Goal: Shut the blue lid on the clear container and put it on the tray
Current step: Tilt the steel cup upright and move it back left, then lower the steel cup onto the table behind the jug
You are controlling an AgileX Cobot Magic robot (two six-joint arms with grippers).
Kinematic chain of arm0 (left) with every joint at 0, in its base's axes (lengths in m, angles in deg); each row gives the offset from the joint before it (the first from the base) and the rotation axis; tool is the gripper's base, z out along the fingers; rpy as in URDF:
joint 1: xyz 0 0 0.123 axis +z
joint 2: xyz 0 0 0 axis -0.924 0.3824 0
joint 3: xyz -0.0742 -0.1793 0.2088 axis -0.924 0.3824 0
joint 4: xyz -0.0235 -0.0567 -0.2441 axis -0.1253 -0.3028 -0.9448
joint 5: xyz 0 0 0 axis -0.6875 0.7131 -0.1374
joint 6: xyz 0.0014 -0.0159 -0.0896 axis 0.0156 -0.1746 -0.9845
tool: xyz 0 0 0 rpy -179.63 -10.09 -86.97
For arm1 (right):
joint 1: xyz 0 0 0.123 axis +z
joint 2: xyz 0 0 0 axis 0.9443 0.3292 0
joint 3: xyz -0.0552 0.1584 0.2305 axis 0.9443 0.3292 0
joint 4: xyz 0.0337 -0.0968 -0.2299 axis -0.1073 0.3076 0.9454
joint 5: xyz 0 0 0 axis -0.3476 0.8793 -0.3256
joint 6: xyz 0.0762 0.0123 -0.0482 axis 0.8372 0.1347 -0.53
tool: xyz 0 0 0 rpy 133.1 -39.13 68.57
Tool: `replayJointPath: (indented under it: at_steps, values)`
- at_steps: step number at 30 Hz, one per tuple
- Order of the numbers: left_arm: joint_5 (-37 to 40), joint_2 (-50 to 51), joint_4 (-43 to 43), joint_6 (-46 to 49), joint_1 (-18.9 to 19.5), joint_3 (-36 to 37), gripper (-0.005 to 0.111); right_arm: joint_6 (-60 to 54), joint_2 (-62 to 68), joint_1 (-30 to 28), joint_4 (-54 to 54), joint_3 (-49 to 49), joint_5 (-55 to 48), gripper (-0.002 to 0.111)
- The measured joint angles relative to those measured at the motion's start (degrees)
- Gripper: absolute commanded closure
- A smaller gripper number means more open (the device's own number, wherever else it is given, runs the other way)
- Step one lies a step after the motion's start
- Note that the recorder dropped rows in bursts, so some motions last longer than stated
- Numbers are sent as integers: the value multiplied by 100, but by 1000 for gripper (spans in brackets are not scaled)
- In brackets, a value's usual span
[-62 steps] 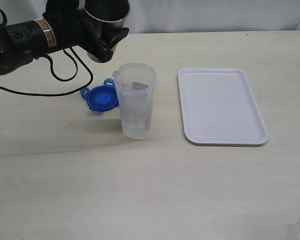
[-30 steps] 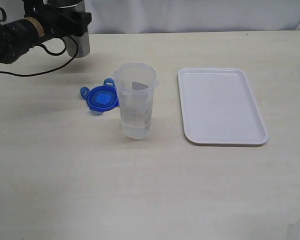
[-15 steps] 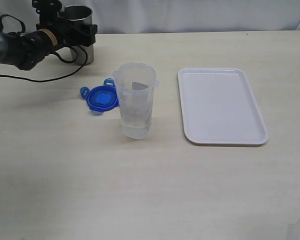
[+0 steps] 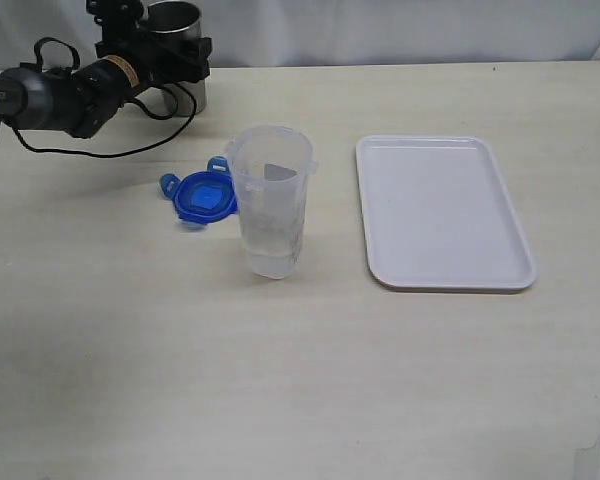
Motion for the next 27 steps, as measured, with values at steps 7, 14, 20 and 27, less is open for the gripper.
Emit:
replayJointPath:
  at_steps: [7,14,20,27]
  values:
    - [109,0,-33,196,0,-19,107,0,0,0,0,0,0,103]
    - [154,0,-43,199,0,-23,107,0,0,0,0,0,0,103]
    - [279,0,13,199,0,-66,85,0,0,0,0,0,0,103]
    - [316,0,141,111,0,-66,39,0,0,0,0,0,0,103]
